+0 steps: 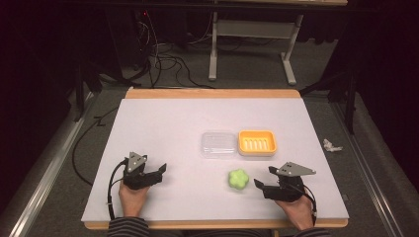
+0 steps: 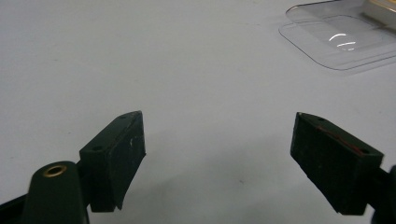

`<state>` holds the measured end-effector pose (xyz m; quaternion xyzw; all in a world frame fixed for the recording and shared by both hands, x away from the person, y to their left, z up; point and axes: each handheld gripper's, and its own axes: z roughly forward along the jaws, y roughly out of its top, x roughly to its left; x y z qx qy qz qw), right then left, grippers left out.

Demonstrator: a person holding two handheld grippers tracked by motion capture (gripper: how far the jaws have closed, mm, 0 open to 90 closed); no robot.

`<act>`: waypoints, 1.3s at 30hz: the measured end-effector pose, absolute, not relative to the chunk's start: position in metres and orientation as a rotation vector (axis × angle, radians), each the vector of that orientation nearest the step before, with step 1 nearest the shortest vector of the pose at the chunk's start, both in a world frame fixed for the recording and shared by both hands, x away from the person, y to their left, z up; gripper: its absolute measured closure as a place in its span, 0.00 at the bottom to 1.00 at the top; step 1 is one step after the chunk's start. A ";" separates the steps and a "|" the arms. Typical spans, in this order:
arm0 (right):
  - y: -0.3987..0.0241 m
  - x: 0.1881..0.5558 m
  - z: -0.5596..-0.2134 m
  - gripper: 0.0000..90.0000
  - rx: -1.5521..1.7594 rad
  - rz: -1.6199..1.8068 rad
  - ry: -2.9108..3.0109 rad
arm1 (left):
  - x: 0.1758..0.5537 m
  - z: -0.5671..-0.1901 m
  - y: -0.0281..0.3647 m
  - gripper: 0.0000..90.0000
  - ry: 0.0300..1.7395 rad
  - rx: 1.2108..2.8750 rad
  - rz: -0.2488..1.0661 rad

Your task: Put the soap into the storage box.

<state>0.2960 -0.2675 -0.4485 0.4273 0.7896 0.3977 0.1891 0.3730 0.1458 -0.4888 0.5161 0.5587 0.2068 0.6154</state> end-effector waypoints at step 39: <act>-0.195 0.325 -0.468 0.23 1.021 0.920 2.453 | 0.373 -0.488 0.147 0.20 1.287 1.180 0.465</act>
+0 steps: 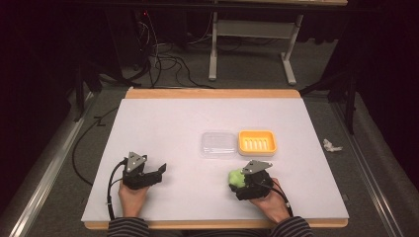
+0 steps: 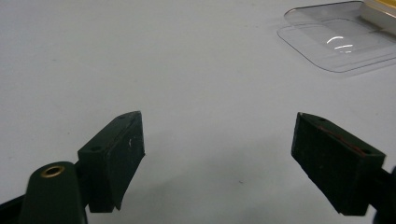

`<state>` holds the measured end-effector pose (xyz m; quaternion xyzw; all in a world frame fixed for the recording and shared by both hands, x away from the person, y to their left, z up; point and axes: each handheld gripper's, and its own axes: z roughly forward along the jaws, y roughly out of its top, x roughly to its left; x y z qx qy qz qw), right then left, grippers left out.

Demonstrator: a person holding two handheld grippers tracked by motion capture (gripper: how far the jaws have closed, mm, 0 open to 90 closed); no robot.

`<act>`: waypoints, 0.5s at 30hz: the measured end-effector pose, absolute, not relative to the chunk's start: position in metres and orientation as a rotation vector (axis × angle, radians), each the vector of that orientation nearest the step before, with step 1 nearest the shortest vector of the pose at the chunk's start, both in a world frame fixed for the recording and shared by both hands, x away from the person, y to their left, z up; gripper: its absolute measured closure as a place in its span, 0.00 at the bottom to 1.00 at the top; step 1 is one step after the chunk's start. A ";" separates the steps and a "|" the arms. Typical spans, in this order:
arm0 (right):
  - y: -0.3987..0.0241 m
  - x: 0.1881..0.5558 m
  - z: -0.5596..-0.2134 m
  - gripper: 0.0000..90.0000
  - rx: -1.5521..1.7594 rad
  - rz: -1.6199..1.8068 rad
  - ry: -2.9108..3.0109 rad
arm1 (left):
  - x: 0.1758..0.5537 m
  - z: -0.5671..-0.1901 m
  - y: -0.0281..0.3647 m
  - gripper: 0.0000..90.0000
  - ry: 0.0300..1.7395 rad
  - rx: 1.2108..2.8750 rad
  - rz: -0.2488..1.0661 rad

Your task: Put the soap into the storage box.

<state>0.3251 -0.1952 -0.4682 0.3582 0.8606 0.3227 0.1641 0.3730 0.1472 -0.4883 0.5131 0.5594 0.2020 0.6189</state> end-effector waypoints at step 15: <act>-0.191 0.331 -0.476 0.27 1.055 0.908 2.471 | 0.373 -0.488 0.147 0.20 1.288 1.180 0.471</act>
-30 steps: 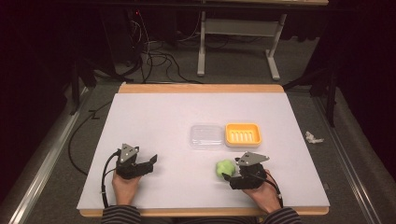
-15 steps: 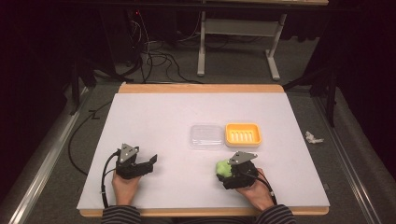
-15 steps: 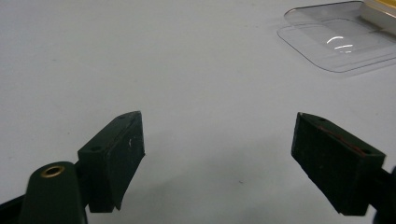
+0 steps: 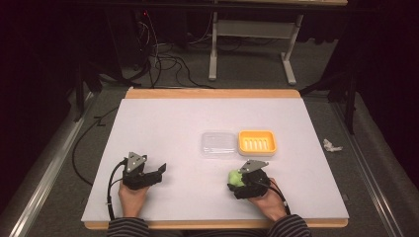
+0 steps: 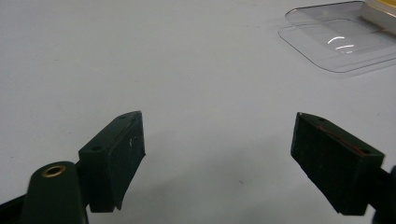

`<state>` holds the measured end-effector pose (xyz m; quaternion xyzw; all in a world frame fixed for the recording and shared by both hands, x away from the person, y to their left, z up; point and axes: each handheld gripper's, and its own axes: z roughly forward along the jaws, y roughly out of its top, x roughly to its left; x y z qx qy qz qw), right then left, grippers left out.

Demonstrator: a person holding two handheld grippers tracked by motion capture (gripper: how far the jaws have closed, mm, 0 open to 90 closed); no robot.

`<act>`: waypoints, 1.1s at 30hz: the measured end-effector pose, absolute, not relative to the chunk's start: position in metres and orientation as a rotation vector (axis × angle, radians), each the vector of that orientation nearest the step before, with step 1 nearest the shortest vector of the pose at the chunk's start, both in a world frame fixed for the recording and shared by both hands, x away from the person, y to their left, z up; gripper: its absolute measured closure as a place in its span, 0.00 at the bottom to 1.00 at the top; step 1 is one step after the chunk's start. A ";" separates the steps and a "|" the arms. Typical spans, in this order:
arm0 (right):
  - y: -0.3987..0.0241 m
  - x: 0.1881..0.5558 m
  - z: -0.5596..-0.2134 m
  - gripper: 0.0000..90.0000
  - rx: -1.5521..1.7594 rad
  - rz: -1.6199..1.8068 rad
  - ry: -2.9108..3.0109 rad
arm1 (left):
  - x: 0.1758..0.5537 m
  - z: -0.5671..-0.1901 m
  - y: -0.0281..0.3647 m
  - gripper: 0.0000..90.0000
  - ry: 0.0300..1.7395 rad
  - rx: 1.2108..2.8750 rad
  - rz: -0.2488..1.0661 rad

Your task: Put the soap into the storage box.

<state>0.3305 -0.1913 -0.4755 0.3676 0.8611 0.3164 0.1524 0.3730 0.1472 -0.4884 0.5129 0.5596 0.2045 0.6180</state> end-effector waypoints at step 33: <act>-0.208 0.323 -0.469 0.29 1.010 0.985 2.409 | 0.374 -0.488 0.147 0.21 1.301 1.175 0.459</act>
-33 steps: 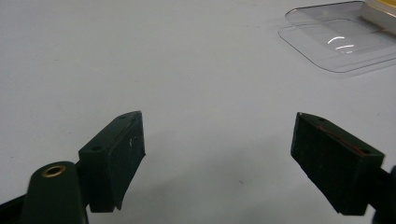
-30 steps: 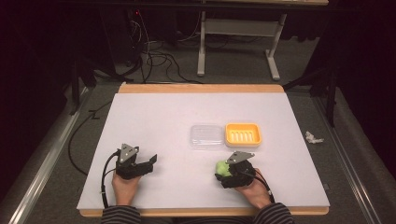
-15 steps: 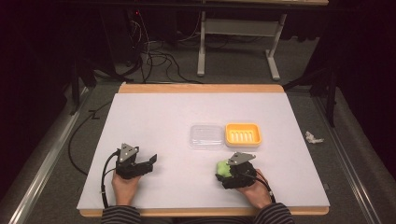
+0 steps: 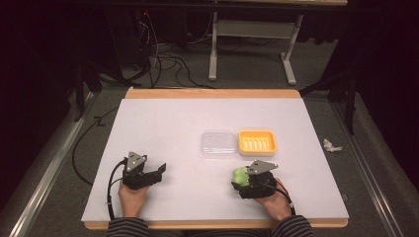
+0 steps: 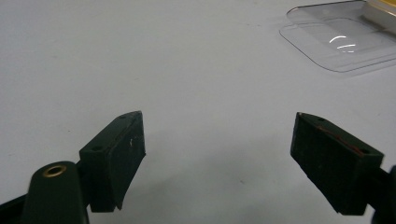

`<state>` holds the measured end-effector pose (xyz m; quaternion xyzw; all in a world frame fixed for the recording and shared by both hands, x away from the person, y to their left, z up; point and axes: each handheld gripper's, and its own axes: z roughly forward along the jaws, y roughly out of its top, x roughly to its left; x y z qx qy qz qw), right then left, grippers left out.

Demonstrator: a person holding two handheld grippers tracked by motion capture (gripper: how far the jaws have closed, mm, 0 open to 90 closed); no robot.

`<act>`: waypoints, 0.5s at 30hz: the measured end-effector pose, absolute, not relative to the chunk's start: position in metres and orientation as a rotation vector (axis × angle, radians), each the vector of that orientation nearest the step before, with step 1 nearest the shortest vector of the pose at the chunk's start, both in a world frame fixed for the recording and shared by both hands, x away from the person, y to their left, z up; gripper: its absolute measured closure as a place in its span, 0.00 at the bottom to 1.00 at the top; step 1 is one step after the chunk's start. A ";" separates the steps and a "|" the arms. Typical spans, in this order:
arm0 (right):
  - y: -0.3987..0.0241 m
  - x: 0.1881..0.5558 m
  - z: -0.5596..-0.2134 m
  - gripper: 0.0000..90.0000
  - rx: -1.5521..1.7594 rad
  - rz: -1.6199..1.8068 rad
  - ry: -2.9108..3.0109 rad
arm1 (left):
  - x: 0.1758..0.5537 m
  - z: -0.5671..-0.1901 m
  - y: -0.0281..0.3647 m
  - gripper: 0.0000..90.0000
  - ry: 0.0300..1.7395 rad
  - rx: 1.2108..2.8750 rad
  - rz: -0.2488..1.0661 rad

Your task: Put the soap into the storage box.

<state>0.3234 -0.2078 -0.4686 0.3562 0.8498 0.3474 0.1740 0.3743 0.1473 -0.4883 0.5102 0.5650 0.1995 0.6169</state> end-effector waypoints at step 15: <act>-0.225 0.323 -0.455 0.29 1.046 1.039 2.335 | 0.374 -0.488 0.147 0.21 1.300 1.176 0.459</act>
